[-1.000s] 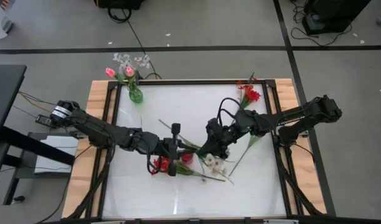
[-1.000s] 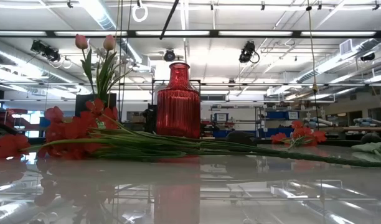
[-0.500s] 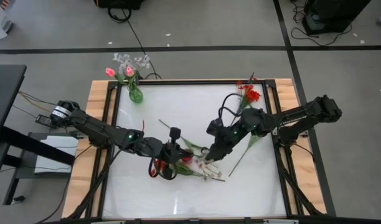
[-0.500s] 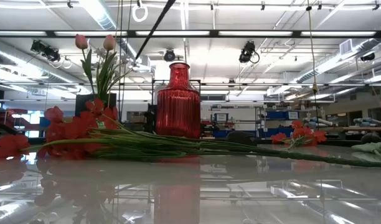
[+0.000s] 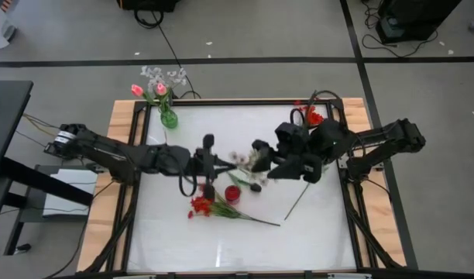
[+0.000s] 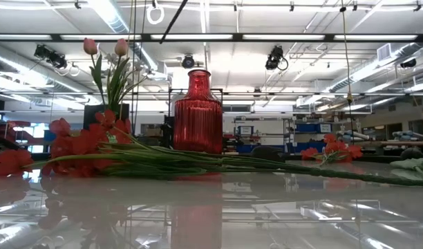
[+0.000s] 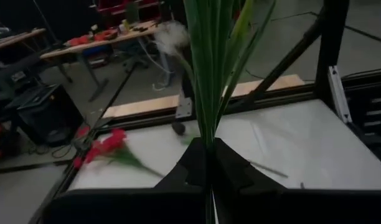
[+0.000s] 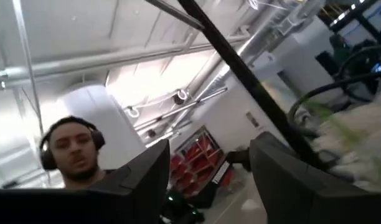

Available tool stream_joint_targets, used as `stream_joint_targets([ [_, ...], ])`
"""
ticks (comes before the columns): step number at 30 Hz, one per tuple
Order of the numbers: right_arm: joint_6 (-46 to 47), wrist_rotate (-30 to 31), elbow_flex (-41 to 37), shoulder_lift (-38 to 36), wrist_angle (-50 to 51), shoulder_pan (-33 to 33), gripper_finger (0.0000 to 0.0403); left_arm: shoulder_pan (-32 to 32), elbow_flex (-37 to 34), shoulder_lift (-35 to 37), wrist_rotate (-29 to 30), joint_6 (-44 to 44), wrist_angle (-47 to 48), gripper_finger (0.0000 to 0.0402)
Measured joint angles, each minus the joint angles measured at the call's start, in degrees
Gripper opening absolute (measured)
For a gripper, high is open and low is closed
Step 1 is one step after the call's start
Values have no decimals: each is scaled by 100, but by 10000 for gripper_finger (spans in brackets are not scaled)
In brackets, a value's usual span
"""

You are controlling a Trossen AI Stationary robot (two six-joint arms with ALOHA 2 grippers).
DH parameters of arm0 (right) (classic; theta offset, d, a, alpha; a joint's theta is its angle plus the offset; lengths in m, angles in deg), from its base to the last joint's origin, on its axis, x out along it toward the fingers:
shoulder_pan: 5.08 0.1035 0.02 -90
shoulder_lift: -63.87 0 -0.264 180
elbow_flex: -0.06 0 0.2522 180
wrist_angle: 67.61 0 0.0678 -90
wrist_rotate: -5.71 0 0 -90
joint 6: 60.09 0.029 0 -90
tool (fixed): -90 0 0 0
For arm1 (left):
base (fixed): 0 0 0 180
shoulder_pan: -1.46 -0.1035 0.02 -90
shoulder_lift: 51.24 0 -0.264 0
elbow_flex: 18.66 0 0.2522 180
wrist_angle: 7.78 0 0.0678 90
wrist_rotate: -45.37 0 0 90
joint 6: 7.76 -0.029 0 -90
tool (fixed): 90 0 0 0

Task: Sort flowers into vase by color
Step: Put the white flowers into the green flower vase

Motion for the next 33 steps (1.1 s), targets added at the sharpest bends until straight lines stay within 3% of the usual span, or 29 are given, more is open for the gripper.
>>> stream_joint_targets([
  [5,-913,-166,27,-312,838,-427,221,-168,0,252,-353,12,803,7],
  [14,-2420,411,27,-1137,3255,-1129,204,-111,-2,454,-362,180,1452,7],
  [21,-3210,1298,25,-1646,3637,-1403,182,-112,-239,904,-31,441,1571,7],
  [26,-4012,1789,25,-2080,4271,-1484,142,-112,-1016,1619,283,919,1406,7],
  [33,-4852,2299,25,-2618,5633,-1484,50,-112,-1970,2713,675,1200,645,7],
])
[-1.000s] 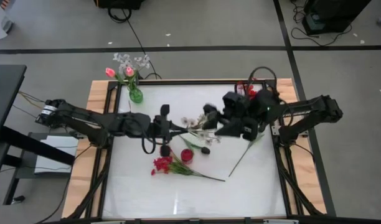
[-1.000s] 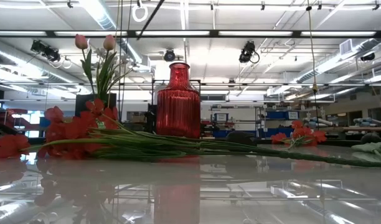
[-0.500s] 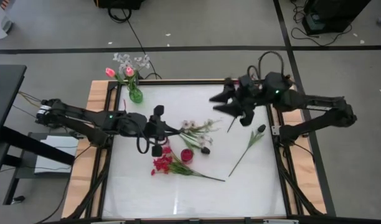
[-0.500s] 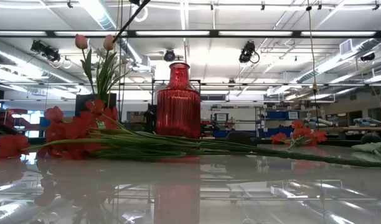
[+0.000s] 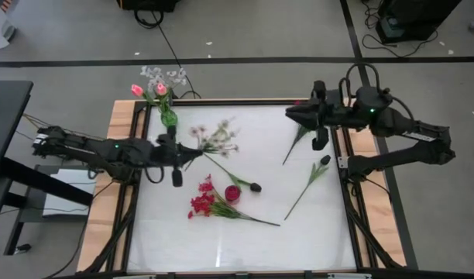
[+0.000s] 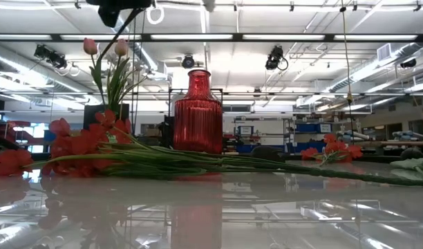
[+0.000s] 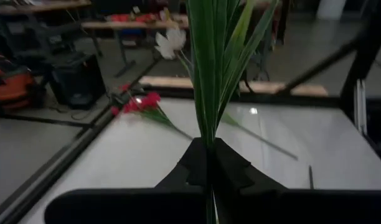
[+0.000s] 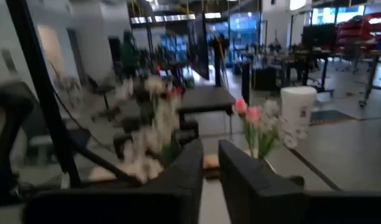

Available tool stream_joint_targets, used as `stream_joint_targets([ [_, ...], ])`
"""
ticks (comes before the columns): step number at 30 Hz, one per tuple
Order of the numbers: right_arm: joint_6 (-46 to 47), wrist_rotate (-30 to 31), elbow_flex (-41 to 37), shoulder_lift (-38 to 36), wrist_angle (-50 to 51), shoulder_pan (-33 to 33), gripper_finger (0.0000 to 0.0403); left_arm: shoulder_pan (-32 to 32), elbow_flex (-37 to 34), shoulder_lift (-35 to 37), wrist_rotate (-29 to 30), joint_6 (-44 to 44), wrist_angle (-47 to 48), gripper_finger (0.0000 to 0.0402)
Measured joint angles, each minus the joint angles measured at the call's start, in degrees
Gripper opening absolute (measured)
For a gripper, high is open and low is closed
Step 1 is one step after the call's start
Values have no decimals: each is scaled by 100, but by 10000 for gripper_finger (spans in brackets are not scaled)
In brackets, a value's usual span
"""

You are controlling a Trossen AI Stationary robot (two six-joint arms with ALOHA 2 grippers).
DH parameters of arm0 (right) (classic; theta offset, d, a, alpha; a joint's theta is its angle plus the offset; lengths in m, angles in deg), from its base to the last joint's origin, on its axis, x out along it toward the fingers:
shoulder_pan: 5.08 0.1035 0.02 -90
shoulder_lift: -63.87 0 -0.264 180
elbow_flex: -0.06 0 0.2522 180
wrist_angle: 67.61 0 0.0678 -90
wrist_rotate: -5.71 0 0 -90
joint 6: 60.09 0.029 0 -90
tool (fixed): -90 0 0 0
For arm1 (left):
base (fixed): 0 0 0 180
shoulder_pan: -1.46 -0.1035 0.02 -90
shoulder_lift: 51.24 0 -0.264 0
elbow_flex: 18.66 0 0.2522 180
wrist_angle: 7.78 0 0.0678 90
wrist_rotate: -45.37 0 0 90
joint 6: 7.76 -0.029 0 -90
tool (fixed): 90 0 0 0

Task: Sort flowers into vase by color
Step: Put the white flowers into the green flower vase

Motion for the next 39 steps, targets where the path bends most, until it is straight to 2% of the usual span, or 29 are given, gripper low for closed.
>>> stream_joint_targets([
  [3,-155,-1,0,-181,293,0,16,0,-119,307,74,16,-69,7],
  [6,-262,-1,-1,-306,422,0,7,0,-115,518,187,46,-126,7],
  [10,-278,70,-2,-364,427,-15,34,-4,-113,781,409,55,-290,7],
  [16,-248,799,-4,-302,420,-48,76,-4,-112,1267,1098,-236,-447,7],
  [23,-238,779,-4,-202,407,-46,80,-4,-116,1860,2191,-720,-212,7],
  [27,-238,770,-7,-162,403,-45,81,-4,-529,2212,2827,-949,-440,7],
  [30,-236,770,-7,-126,404,-44,81,-6,-1189,2541,3070,-908,-1027,7],
  [33,-236,770,-7,-101,406,-46,80,-4,-1954,2805,3249,-1082,-2198,7],
  [36,-236,770,-7,-78,406,-44,80,-4,-2548,3019,3345,-1797,-3433,7],
  [39,-236,770,-7,-45,409,-45,81,-4,-2897,3225,3569,-2496,-4220,7],
])
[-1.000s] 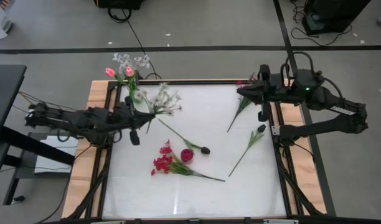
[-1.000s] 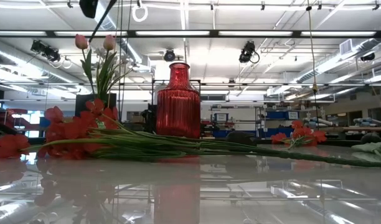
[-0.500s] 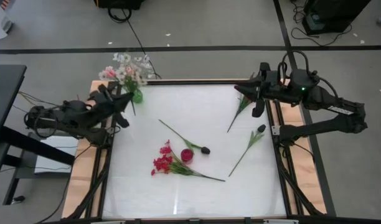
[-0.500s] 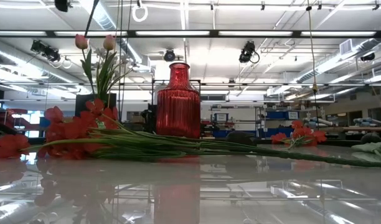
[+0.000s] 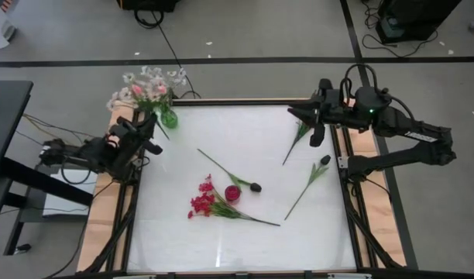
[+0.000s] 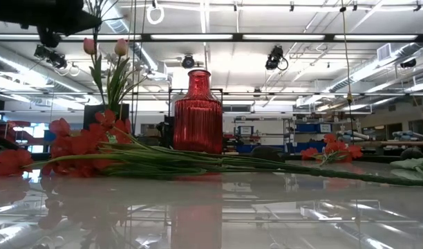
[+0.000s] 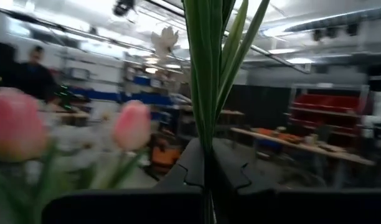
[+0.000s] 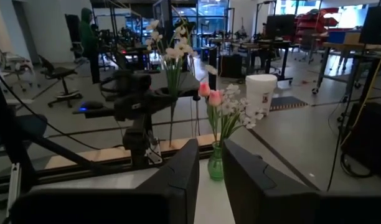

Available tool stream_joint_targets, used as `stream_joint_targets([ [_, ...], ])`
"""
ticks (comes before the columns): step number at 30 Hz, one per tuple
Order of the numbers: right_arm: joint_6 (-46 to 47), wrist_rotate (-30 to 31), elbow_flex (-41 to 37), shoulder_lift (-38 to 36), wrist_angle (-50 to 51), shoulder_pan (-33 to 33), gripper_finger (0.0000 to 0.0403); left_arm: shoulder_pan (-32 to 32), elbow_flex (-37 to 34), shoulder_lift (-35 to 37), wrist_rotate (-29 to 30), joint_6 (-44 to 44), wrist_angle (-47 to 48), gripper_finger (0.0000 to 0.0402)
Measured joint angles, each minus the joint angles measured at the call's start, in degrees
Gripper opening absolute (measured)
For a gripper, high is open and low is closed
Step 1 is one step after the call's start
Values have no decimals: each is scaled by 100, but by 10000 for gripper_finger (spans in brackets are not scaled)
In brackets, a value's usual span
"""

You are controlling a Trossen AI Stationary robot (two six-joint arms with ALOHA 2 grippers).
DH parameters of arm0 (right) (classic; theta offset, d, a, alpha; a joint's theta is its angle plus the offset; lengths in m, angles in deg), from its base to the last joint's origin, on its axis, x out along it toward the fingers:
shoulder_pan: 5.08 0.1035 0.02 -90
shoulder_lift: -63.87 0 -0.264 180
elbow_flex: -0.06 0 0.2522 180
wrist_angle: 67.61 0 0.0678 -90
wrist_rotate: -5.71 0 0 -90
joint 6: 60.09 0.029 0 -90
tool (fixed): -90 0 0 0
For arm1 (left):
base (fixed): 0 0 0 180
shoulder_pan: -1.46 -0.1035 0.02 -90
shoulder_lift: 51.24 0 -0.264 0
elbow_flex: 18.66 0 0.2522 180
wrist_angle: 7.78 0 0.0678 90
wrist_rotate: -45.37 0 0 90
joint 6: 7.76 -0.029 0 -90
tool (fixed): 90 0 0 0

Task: Sort flowers into vase by color
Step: Put the white flowers into the green flower vase

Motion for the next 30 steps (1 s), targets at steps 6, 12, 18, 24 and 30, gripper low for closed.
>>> stream_joint_targets([
  [6,-154,0,0,54,-127,1,81,0,-116,475,260,-760,-232,7],
  [12,-149,0,0,92,-259,2,81,0,-114,1016,593,-2033,-1008,7],
  [18,-330,-24,0,31,-3,0,81,-11,-108,1364,631,-3161,-1640,7],
  [24,-302,-25,2,-47,-68,-1,81,-11,-110,1354,597,-3003,-1436,7],
  [30,-299,-26,2,-16,-157,0,81,-12,-110,1353,223,-2834,-1943,7],
])
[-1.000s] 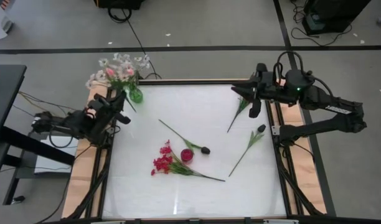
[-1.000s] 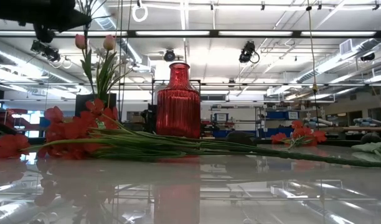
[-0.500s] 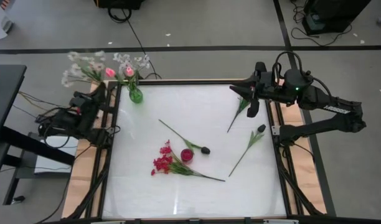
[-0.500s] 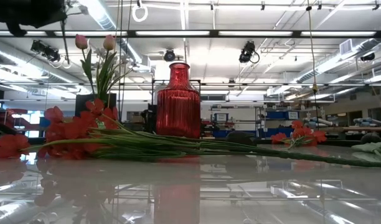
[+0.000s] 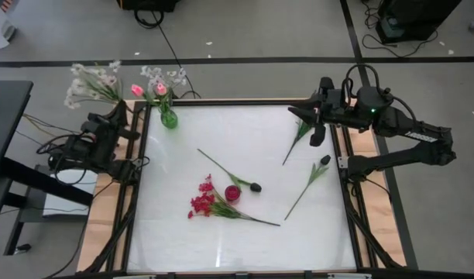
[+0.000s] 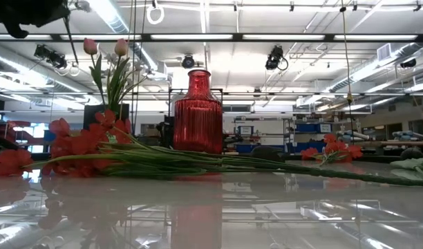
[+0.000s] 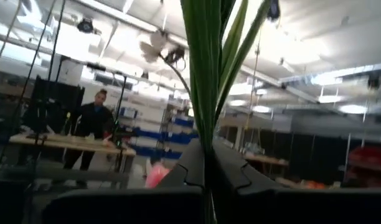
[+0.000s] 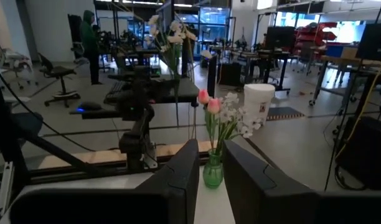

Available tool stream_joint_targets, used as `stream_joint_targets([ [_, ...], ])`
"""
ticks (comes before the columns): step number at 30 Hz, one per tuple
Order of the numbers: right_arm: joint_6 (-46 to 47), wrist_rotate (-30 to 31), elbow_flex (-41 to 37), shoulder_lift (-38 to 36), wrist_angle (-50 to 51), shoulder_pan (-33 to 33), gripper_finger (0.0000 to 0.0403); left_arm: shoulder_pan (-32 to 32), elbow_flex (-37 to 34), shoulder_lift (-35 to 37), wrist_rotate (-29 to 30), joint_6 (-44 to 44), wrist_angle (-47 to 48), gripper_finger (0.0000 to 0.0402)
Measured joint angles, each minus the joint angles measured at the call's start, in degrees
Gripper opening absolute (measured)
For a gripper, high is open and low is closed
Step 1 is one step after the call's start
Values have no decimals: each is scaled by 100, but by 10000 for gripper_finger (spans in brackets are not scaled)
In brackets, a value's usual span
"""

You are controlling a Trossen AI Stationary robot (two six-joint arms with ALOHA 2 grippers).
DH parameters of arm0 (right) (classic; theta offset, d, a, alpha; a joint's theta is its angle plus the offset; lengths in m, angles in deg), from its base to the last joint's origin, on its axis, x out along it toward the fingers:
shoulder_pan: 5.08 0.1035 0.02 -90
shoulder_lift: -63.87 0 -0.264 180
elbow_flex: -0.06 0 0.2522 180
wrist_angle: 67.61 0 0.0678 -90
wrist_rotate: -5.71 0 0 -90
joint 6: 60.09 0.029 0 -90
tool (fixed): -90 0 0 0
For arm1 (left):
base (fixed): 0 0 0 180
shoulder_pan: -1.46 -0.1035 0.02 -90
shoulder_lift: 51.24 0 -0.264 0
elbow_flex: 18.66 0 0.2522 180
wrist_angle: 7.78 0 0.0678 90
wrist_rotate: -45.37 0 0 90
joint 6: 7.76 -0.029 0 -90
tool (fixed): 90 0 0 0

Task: Sort flowers into vase by color
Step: Put the white flowers into the green flower vase

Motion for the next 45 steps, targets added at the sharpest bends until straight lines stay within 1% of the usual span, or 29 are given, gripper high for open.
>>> stream_joint_targets([
  [3,0,0,0,15,-22,0,81,-65,26,-37,-200,-70,-230,7],
  [7,2,0,0,22,-26,1,81,-135,125,-355,-232,344,-50,6],
  [9,2,0,0,22,-41,0,81,-139,180,-630,-236,861,243,6],
  [14,4,0,-1,22,-65,1,81,-139,304,-1534,-348,2426,1664,6],
  [18,4,0,0,22,-63,1,81,-139,313,-2312,-514,3062,2033,6],
  [23,4,-2,0,22,-63,1,81,-218,315,-3206,-684,3073,2078,6],
  [28,6,0,0,22,-63,1,81,-602,326,-4081,-956,3250,2189,6],
  [31,4,-2,0,22,-61,1,81,-917,553,-4645,-969,3345,2439,6],
  [33,7,-2,0,22,-63,1,81,-1154,925,-4970,-1021,3228,2828,6],
  [34,6,-2,0,22,-62,1,81,-1288,1151,-5111,-1136,3117,3092,6],
  [36,6,-2,-1,22,-62,1,81,-1653,1606,-5376,-1562,2935,3700,7],
  [40,7,-2,-2,22,-63,1,81,-2619,2457,-5830,-2969,2968,4824,7],
  [43,4,-2,0,22,-61,1,81,-3317,2809,-5988,-3722,2959,5181,7],
  [44,7,-2,0,22,-63,1,81,-3532,2860,-5989,-3924,2914,5197,8],
  [45,7,-2,0,22,-61,1,81,-3718,2898,-5986,-4007,2835,5191,8],
])
